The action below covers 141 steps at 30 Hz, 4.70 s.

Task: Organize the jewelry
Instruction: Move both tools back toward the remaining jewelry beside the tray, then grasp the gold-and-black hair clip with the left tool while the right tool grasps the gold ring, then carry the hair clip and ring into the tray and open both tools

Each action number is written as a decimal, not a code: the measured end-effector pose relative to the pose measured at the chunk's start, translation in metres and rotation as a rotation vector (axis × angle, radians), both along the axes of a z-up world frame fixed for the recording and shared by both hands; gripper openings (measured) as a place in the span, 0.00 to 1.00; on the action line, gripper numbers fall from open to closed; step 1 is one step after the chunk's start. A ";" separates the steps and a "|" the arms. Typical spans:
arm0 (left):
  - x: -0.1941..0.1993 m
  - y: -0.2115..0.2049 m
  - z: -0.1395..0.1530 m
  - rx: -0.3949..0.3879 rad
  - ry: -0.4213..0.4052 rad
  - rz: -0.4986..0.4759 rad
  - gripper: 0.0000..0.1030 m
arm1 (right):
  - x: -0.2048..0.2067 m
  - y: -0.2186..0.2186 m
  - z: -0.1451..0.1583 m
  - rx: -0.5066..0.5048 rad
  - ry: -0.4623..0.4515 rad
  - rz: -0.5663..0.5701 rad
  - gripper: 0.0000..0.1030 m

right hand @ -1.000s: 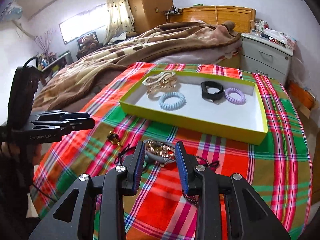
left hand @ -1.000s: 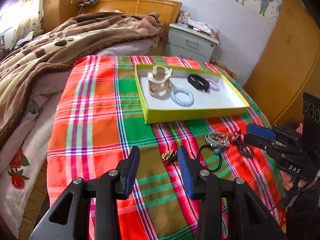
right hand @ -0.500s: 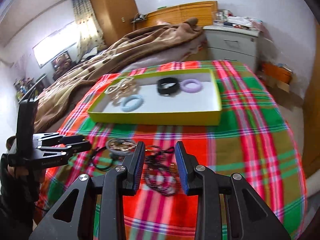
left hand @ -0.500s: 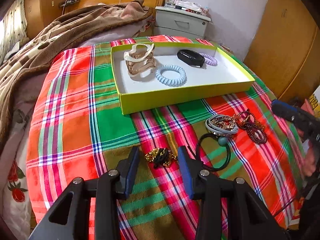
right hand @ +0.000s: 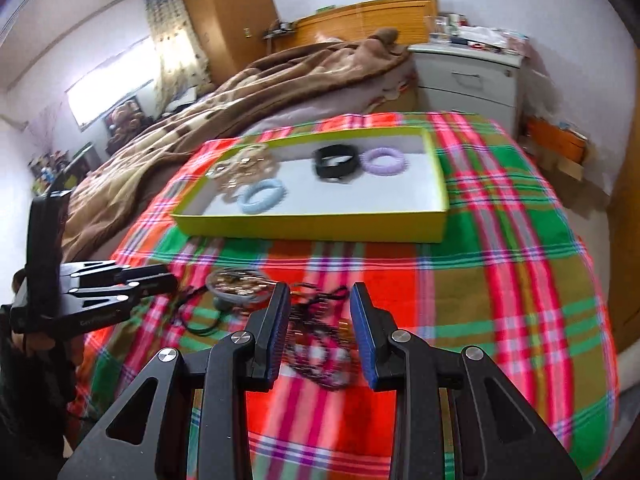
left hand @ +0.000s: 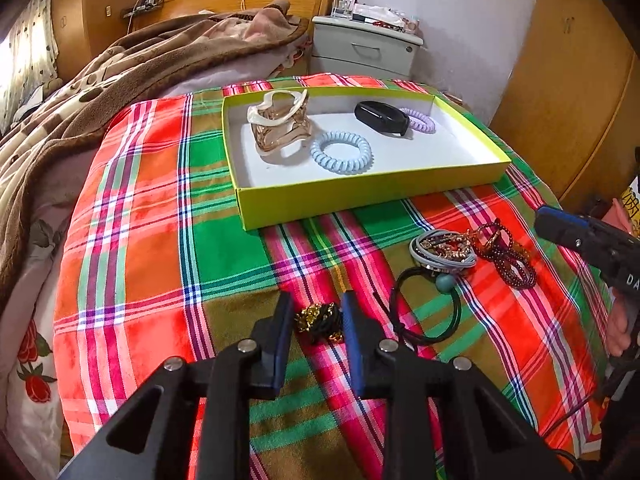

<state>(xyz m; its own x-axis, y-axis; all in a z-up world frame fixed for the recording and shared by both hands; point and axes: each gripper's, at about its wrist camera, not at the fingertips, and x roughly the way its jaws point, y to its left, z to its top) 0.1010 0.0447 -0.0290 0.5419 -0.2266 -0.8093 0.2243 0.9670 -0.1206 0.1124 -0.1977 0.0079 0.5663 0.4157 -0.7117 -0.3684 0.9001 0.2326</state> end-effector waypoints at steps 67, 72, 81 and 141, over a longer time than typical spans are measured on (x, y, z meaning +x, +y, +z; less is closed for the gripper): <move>-0.001 0.006 0.003 -0.033 0.004 0.017 0.25 | 0.025 -0.007 -0.015 -0.003 0.085 -0.101 0.22; -0.002 0.005 0.003 -0.034 0.003 0.016 0.25 | 0.021 -0.006 -0.013 -0.014 0.069 -0.090 0.22; 0.002 0.010 0.024 -0.032 -0.041 0.017 0.25 | 0.026 -0.011 0.007 0.023 0.020 -0.098 0.22; 0.103 -0.010 0.010 0.011 0.005 0.014 0.26 | 0.140 0.001 -0.024 -0.204 0.002 -0.051 0.22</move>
<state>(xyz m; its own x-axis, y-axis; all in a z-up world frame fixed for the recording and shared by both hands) 0.2039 0.0343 -0.0189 0.5405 -0.2096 -0.8148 0.2100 0.9714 -0.1106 0.2529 -0.1971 -0.0163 0.5810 0.2339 -0.7796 -0.3208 0.9461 0.0447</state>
